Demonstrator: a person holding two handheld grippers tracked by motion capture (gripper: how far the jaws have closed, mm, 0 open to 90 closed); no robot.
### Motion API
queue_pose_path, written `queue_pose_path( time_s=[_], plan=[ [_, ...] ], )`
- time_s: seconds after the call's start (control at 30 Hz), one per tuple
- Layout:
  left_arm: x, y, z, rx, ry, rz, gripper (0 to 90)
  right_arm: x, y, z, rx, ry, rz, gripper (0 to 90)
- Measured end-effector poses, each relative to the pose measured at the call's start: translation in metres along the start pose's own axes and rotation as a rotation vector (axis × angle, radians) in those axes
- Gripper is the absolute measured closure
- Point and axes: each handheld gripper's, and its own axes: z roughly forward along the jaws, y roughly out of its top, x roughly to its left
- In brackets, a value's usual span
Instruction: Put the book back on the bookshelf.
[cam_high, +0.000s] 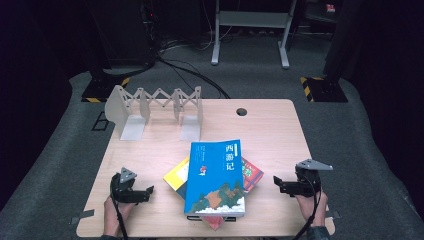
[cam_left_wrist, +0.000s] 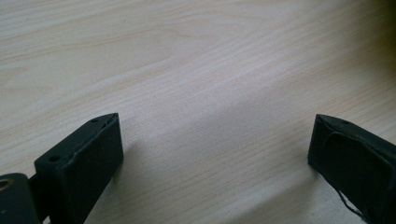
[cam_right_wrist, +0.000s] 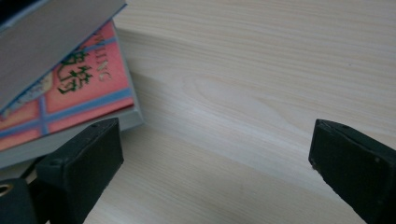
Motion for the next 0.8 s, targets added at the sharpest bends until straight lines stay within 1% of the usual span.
queue_pose_path(
  time_s=[0.03, 0.07, 0.17, 0.2, 0.23, 0.3, 0.33, 0.37, 0.47, 0.5, 0.63, 0.67, 0.7, 0.73, 0.77, 0.8],
  plan=[
    [0.000, 0.000, 0.000, 0.000, 0.000, 0.000, 2.8, 0.004, 0.005, -0.001, -0.006, 0.018, -0.009, 2.1],
    [0.000, 0.000, 0.000, 0.000, 0.000, 0.001, 2.8, 0.007, 0.008, -0.003, -0.007, 0.034, 0.002, 2.1],
    [0.000, 0.000, 0.000, 0.001, 0.000, 0.001, 2.8, 0.016, 0.018, -0.006, -0.023, 0.081, 0.006, 2.8],
    [0.000, 0.000, 0.000, 0.001, 0.000, 0.001, 2.8, 0.016, 0.018, -0.006, -0.023, 0.081, 0.006, 2.8],
    [0.000, 0.000, 0.000, 0.000, 0.000, 0.000, 2.8, 0.023, 0.025, -0.007, -0.028, 0.111, 0.005, 3.1],
    [0.000, 0.000, 0.000, 0.000, 0.000, 0.001, 2.8, 0.032, 0.033, -0.005, -0.021, 0.149, 0.000, 3.1],
    [0.000, 0.000, 0.000, 0.000, 0.000, 0.001, 2.8, 0.038, 0.036, -0.004, -0.020, 0.168, -0.010, 3.3],
    [0.000, 0.000, 0.000, 0.000, 0.001, 0.000, 2.8, 0.038, 0.036, -0.004, -0.020, 0.168, -0.010, 3.3],
    [0.000, 0.000, 0.000, 0.000, 0.000, 0.000, 2.9, 0.059, 0.045, 0.002, -0.001, 0.224, -0.045, 4.2],
    [0.000, 0.000, 0.000, 0.000, 0.000, 0.000, 2.8, 0.069, 0.048, 0.006, 0.012, 0.245, -0.059, 4.9],
    [0.000, 0.000, 0.000, 0.001, 0.000, 0.001, 2.9, 0.088, 0.051, 0.019, 0.046, 0.281, -0.099, 8.5],
    [0.000, 0.000, 0.000, 0.001, 0.000, 0.001, 2.9, 0.088, 0.051, 0.019, 0.046, 0.281, -0.099, 8.5],
    [0.000, 0.000, 0.000, 0.001, 0.001, 0.001, 2.9, 0.093, 0.051, 0.022, 0.056, 0.289, -0.105, 10.0],
    [0.000, 0.000, 0.000, 0.000, 0.000, 0.002, 2.9, 0.098, 0.051, 0.027, 0.072, 0.298, -0.113, 13.7],
    [0.000, 0.000, 0.000, 0.000, 0.000, 0.002, 2.9, 0.100, 0.051, 0.029, 0.075, 0.313, -0.106, 14.9],
    [0.000, 0.000, 0.000, 0.000, 0.000, 0.002, 2.9, 0.100, 0.051, 0.029, 0.075, 0.313, -0.106, 14.9]
  ],
)
